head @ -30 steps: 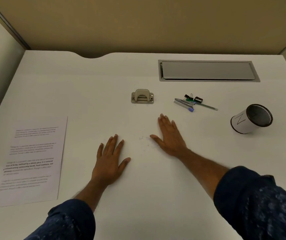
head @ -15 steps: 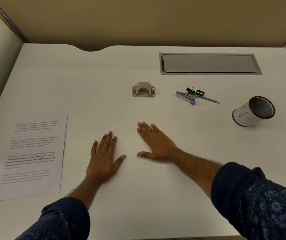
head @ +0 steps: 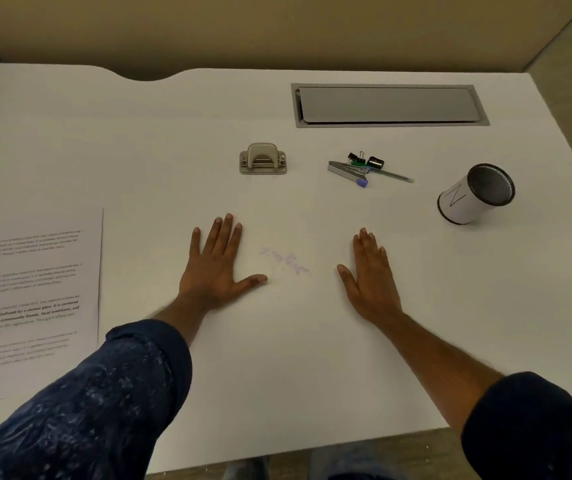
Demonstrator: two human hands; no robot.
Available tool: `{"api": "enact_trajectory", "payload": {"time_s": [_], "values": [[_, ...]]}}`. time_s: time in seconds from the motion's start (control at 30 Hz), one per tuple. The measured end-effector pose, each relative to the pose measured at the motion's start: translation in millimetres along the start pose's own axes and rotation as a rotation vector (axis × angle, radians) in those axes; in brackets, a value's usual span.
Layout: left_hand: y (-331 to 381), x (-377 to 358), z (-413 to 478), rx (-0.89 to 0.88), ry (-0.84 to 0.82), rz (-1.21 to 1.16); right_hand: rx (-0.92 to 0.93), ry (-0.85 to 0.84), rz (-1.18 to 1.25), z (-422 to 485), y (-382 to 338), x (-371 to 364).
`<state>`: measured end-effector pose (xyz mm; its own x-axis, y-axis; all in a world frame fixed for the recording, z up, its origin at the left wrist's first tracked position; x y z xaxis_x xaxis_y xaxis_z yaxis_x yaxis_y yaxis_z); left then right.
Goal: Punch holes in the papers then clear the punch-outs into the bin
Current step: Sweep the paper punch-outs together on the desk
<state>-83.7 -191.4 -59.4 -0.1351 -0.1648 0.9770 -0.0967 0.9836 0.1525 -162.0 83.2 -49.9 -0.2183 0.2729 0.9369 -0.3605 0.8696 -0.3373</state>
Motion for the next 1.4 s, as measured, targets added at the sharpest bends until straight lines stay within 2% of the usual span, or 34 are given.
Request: {"api": "enact_trajectory", "payload": {"time_s": [0.3, 0.67, 0.83, 1.03, 1.27, 1.4], "values": [[55.1, -4.8, 7.8, -0.273, -0.068, 0.069, -0.035, 0.000, -0.078, -9.8, 1.9, -9.6], [122.5, -20.5, -14.3, -0.396, -0.072, 0.052, -0.036, -0.015, -0.121, -12.2, 0.1, -9.6], [84.9, -7.8, -20.4, -0.312, -0.028, 0.038, -0.018, -0.047, -0.190, -16.0, -10.9, -18.1], [29.5, -10.5, -52.7, -0.151, -0.036, 0.090, 0.127, -0.095, -0.212, -26.9, -61.5, -39.0], [21.6, -17.4, -61.8, -0.070, -0.029, 0.059, 0.304, -0.105, -0.192, -32.6, -103.8, -54.4], [25.8, -17.2, -57.8, -0.073, -0.022, 0.054, 0.259, -0.067, -0.164, -31.0, -85.7, -43.6]]}}
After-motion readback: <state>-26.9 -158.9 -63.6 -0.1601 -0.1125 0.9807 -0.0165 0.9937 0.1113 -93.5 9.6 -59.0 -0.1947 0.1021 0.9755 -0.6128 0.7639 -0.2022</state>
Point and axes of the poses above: each hand's wrist, its own z-axis towards the middle knuckle, its own x-axis out of the back of the hand, y = z × x, the point moved 9 cm from there along z, towards the middle knuckle, and after that the axes turned 2 degrees about y, right-handed, at the moved point
